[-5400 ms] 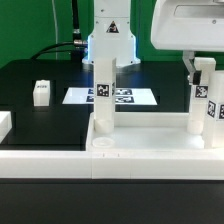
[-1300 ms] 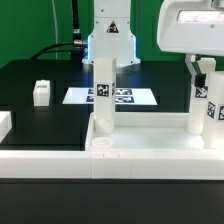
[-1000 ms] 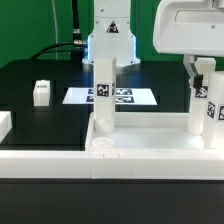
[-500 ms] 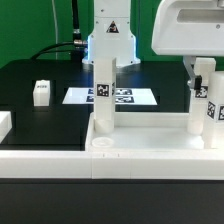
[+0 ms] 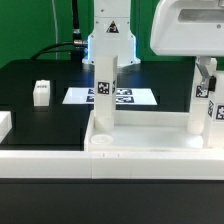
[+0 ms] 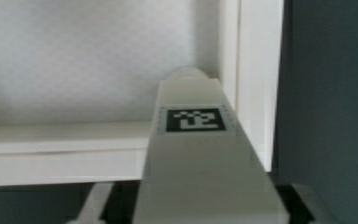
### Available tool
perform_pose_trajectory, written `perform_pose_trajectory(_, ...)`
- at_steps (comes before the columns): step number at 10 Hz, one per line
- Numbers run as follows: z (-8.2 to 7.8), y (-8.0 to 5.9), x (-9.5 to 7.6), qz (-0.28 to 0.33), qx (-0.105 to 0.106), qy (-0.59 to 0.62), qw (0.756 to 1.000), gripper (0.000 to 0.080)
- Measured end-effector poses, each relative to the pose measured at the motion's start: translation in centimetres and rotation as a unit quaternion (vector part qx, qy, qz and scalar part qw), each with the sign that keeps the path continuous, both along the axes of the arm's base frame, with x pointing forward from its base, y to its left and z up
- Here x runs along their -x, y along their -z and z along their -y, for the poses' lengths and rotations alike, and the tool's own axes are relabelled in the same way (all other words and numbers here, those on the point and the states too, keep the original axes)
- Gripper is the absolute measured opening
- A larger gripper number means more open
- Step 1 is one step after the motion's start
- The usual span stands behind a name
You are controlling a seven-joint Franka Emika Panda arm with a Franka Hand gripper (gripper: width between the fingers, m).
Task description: Assemble desk
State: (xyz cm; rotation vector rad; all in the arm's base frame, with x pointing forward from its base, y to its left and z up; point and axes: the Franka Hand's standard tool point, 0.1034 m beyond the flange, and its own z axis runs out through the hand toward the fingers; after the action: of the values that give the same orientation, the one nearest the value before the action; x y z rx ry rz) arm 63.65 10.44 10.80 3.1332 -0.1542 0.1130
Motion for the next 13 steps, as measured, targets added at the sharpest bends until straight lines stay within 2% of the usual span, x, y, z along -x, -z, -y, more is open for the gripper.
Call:
perform_pose_trajectory(4,0.4,0.0,0.0,0.001,-0.004,0.083,0.997,0.0288)
perform_pose_trajectory(11,3.6,0.0,0.2,0.002,0.003,0.260,0.966,0.0292)
perform_pose_trajectory(12,3.5,0.0,0.3,0.001,0.003,0.263,0.965,0.0392)
perform_pose_trajectory(13,3.5,0.1,0.3,0.001,0.003,0.262,0.965,0.0392)
